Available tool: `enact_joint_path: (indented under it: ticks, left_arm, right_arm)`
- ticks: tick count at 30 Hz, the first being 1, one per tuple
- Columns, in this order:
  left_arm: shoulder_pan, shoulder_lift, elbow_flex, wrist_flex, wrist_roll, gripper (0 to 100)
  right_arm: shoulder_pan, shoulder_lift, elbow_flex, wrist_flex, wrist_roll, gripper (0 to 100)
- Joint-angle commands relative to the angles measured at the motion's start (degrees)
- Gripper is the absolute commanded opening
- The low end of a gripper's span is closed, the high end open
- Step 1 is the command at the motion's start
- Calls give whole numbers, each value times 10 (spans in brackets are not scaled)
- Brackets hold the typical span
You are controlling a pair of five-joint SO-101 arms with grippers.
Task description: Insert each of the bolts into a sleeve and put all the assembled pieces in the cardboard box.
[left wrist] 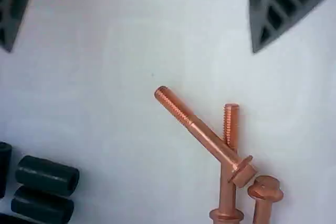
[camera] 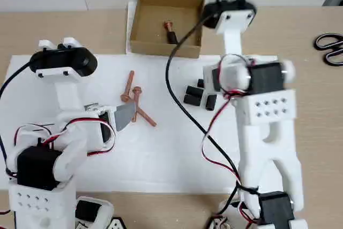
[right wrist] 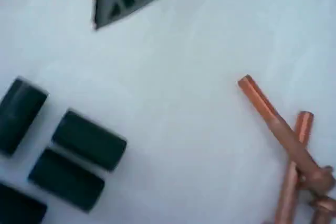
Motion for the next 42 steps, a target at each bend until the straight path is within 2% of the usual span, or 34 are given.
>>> enact_joint_path:
  ticks: [1, 7, 13, 19, 27, 42]
  left_arm:
    - [1, -7, -1, 4, -5, 275]
    - [1, -7, -1, 5, -4, 274]
    - [-1, -7, -1, 6, -4, 274]
    - [-2, -7, -1, 6, -4, 274]
    - [0, -7, -1, 6, -4, 274]
    - [1, -7, 0, 6, -4, 274]
  right_arm:
    - [3, -17, 113, -109, -73, 242]
    - [7, -17, 284, -327, -194, 242]
    - [7, -17, 404, -507, -202, 241]
    - [7, -16, 484, -608, -202, 241]
    - [34, -16, 527, -662, -202, 241]
    - [35, 65, 526, -665, -202, 240]
